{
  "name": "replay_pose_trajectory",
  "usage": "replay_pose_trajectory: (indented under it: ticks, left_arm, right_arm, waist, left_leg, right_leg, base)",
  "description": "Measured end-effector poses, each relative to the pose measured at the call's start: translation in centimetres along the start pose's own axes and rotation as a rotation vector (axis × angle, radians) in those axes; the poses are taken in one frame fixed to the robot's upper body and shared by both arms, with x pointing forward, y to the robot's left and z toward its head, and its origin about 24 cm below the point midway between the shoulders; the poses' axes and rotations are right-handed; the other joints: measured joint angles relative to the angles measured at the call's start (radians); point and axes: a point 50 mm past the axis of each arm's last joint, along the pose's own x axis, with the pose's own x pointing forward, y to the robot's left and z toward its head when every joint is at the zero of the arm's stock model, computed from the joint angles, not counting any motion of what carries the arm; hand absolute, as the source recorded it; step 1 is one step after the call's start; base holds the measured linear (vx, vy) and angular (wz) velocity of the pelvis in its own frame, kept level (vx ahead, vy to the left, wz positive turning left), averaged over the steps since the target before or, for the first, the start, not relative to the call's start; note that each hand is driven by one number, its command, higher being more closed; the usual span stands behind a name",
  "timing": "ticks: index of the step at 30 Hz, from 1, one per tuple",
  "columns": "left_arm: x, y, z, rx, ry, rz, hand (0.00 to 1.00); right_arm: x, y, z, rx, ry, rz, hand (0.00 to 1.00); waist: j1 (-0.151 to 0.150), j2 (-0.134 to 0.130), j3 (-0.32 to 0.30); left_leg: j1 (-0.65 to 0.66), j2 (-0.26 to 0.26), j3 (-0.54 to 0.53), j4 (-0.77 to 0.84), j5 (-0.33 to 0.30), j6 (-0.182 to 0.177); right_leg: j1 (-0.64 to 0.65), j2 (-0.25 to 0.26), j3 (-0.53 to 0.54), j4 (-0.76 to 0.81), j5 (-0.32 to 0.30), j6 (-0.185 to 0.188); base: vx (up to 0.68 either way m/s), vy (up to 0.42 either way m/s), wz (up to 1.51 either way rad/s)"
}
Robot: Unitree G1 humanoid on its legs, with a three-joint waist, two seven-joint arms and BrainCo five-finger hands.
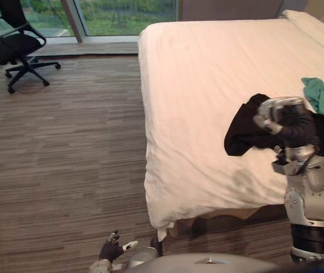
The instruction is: Tidy the bed and pick cloth on bed and put in laundry
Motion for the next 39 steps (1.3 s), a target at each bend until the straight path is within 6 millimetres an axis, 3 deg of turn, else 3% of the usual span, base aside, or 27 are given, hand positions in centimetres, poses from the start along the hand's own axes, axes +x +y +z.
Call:
replay_pose_trajectory:
  ticks: [1,3,5,6,7,8,12,14,17,22,25,29,34,37,39]
  left_arm:
    - [0.1,0.3,0.3,0.019,-0.01,0.0,0.0]
    - [0.6,-0.2,1.3,0.034,-0.034,-0.03,0.0]
    - [1.5,-0.9,3.0,0.011,-0.075,-0.051,0.0]
    - [1.7,-1.1,3.6,-0.002,-0.09,-0.059,0.0]
    - [2.0,-1.1,4.7,-0.027,-0.123,-0.06,0.0]
    - [2.3,-0.8,5.8,-0.051,-0.153,-0.055,0.0]
    - [2.7,0.7,8.5,-0.049,-0.24,-0.028,0.0]
    - [2.6,0.3,10.2,-0.046,-0.301,-0.051,0.0]
    - [2.5,-0.1,11.7,-0.04,-0.354,-0.08,0.0]
    - [2.8,-0.5,12.6,-0.031,-0.358,-0.109,0.0]
    - [3.2,-1.1,15.0,-0.021,-0.398,-0.142,0.0]
    - [3.6,-3.9,20.8,0.016,-0.504,-0.232,0.0]
    - [3.2,-7.8,25.0,-0.041,-0.575,-0.273,0.0]
    - [2.3,-9.0,27.5,-0.211,-0.619,-0.251,0.0]
    - [2.0,-9.1,28.9,-0.289,-0.631,-0.233,0.0]
  right_arm:
    - [0.4,1.2,-1.0,0.035,0.046,0.071,1.0]
    - [2.0,5.6,-3.4,0.067,0.167,0.324,1.0]
    - [4.3,8.2,-4.2,0.033,0.219,0.499,1.0]
    - [5.1,8.5,-4.4,0.017,0.239,0.526,1.0]
    - [6.8,8.5,-4.7,-0.031,0.269,0.537,1.0]
    - [8.2,8.1,-4.5,-0.078,0.28,0.508,1.0]
    - [12.6,7.2,-2.7,-0.176,0.246,0.42,1.0]
    - [14.5,5.5,-2.4,-0.224,0.277,0.318,1.0]
    - [15.5,3.4,-2.0,-0.254,0.298,0.222,1.0]
    - [15.6,1.0,-2.0,-0.304,0.335,0.117,1.0]
    - [16.1,-0.6,-0.8,-0.334,0.311,0.046,1.0]
    - [17.6,-1.9,0.2,-0.318,0.338,-0.018,1.0]
    - [19.0,-1.6,2.2,-0.146,0.217,-0.109,1.0]
    - [20.0,0.8,2.1,-0.006,0.152,-0.068,1.0]
    - [20.3,2.9,1.0,0.061,0.162,-0.017,1.0]
  waist:
    - [-0.001,-0.004,0.003]
    - [0.007,0.005,0.01]
    - [0.027,0.023,0.058]
    - [0.027,0.031,0.083]
    - [0.034,0.053,0.12]
    - [0.054,0.056,0.156]
    - [0.106,0.036,0.272]
    - [0.13,0.048,0.329]
    - [0.154,0.069,0.343]
    - [0.18,0.099,0.359]
    - [0.191,0.127,0.374]
    - [0.215,0.156,0.388]
    - [0.206,0.158,0.388]
    - [0.16,0.15,0.383]
    - [0.133,0.145,0.382]
  left_leg:
    - [-0.002,-0.006,-0.003,0.0,-0.002,-0.003]
    - [-0.031,-0.012,-0.019,-0.001,-0.012,-0.018]
    - [-0.078,-0.022,-0.031,-0.001,0.01,-0.026]
    - [-0.094,-0.016,-0.048,-0.001,0.023,-0.028]
    - [-0.129,-0.005,-0.075,-0.001,0.044,-0.036]
    - [-0.167,0.01,-0.099,-0.001,0.059,-0.05]
    - [-0.281,0.043,-0.179,-0.001,0.119,-0.065]
    - [-0.316,0.043,-0.21,-0.001,0.14,-0.065]
    - [-0.371,0.038,-0.231,-0.001,0.151,-0.064]
    - [-0.424,0.023,-0.239,0.0,0.159,-0.056]
    - [-0.479,0.018,-0.257,0.0,0.176,-0.059]
    - [-0.579,0.027,-0.274,0.0,0.207,-0.07]
    - [-0.668,0.031,-0.257,0.0,0.219,-0.089]
    - [-0.707,0.026,-0.229,0.009,0.224,-0.088]
    - [-0.74,0.028,-0.207,0.046,0.218,-0.084]
  right_leg:
    - [-0.004,-0.001,-0.002,-0.015,0.01,0.002]
    - [-0.02,-0.003,-0.004,-0.036,-0.019,0.005]
    - [-0.055,-0.007,-0.01,-0.039,-0.051,0.017]
    - [-0.07,-0.001,-0.023,-0.029,-0.05,0.014]
    - [-0.106,0.007,-0.044,-0.011,-0.055,0.003]
    - [-0.142,0.02,-0.061,0.007,-0.059,-0.007]
    - [-0.235,0.054,-0.126,0.055,-0.065,-0.042]
    - [-0.26,0.055,-0.153,0.077,-0.068,-0.048]
    - [-0.31,0.047,-0.17,0.09,-0.069,-0.047]
    - [-0.373,0.026,-0.173,0.124,-0.078,-0.041]
    - [-0.441,0.011,-0.184,0.179,-0.097,-0.047]
    - [-0.574,0.0,-0.187,0.268,-0.128,-0.065]
    - [-0.723,-0.028,-0.171,0.385,-0.169,-0.077]
    - [-0.786,-0.048,-0.15,0.45,-0.195,-0.084]
    - [-0.817,-0.052,-0.133,0.467,-0.196,-0.088]
  base:
    - [-0.02,-0.078,-0.09]
    - [-0.08,-0.083,-0.11]
    - [-0.16,-0.077,0.03]
    - [-0.24,-0.067,0.45]
    - [-0.26,-0.056,0.58]
    - [-0.26,-0.064,0.56]
    - [-0.12,-0.104,0.51]
    - [-0.02,-0.063,0.4]
    - [0.01,-0.014,0.23]
    - [0.04,0.018,0.08]
    - [0.0,-0.019,0.14]
    - [-0.06,-0.065,0.06]
    - [-0.09,-0.087,-0.02]
    - [-0.04,-0.077,-0.08]
    - [-0.01,-0.078,-0.15]
